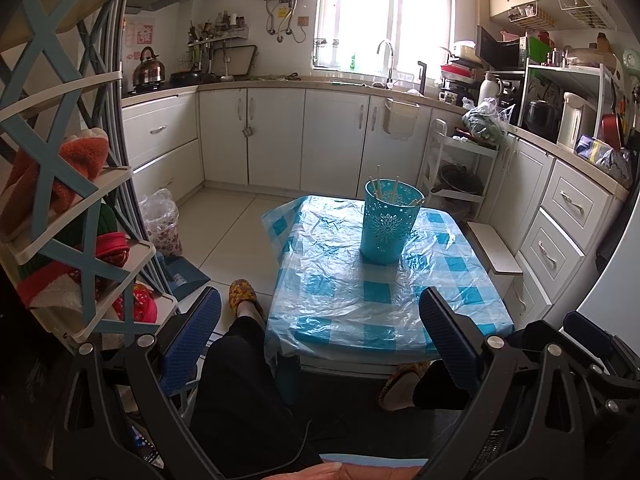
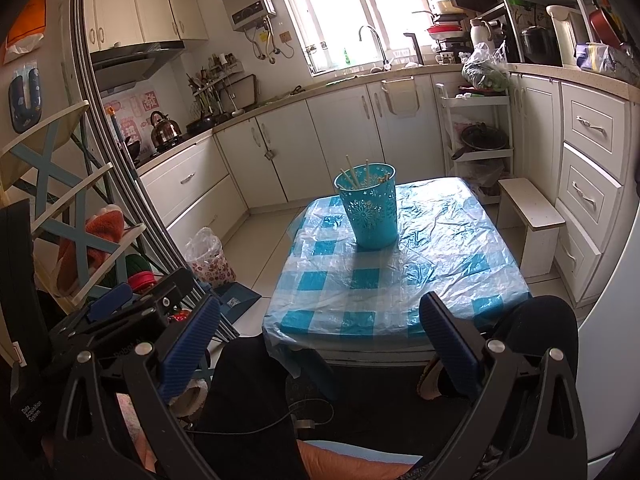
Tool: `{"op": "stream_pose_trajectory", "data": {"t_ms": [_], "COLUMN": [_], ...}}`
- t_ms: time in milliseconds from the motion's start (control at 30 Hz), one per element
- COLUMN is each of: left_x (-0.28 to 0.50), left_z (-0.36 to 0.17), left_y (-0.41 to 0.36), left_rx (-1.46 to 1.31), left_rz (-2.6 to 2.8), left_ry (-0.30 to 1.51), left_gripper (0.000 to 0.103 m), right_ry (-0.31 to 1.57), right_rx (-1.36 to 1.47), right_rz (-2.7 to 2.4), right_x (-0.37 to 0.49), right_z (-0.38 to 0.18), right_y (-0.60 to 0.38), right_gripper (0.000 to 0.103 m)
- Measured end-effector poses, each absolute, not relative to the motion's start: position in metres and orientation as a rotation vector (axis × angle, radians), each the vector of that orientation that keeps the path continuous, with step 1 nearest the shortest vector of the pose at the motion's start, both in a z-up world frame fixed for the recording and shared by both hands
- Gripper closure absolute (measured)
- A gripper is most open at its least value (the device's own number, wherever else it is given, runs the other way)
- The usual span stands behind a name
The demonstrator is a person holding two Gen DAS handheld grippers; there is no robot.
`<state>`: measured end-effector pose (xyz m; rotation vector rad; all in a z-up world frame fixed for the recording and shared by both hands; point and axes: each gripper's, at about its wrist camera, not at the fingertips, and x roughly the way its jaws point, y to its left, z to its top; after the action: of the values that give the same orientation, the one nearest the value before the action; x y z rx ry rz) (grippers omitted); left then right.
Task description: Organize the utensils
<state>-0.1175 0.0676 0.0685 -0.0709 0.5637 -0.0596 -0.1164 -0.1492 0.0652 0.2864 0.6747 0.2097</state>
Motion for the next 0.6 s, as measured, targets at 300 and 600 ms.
{"op": "stream_pose_trajectory", "data": {"t_ms": [300, 600], "left_x": [-0.1181, -0.1194], "left_z": [0.0690, 0.0706], "left_y": [0.0703, 0.0717], "left_rx": [-0.070, -0.071], "left_rz": [-0.057, -0.056], "left_ry": [0.559, 0.557], "left_gripper": [0.008, 0.008], "right_ry": [0.675, 0.673], "right_rx": [0.285, 0.284], "right_rz": [0.209, 0.210], "right_x": [-0.1165, -0.1168], "right_z": [0.0656, 0.0656], "right_y": [-0.1492, -0.1489], "right_gripper": [0.008, 0.008]}}
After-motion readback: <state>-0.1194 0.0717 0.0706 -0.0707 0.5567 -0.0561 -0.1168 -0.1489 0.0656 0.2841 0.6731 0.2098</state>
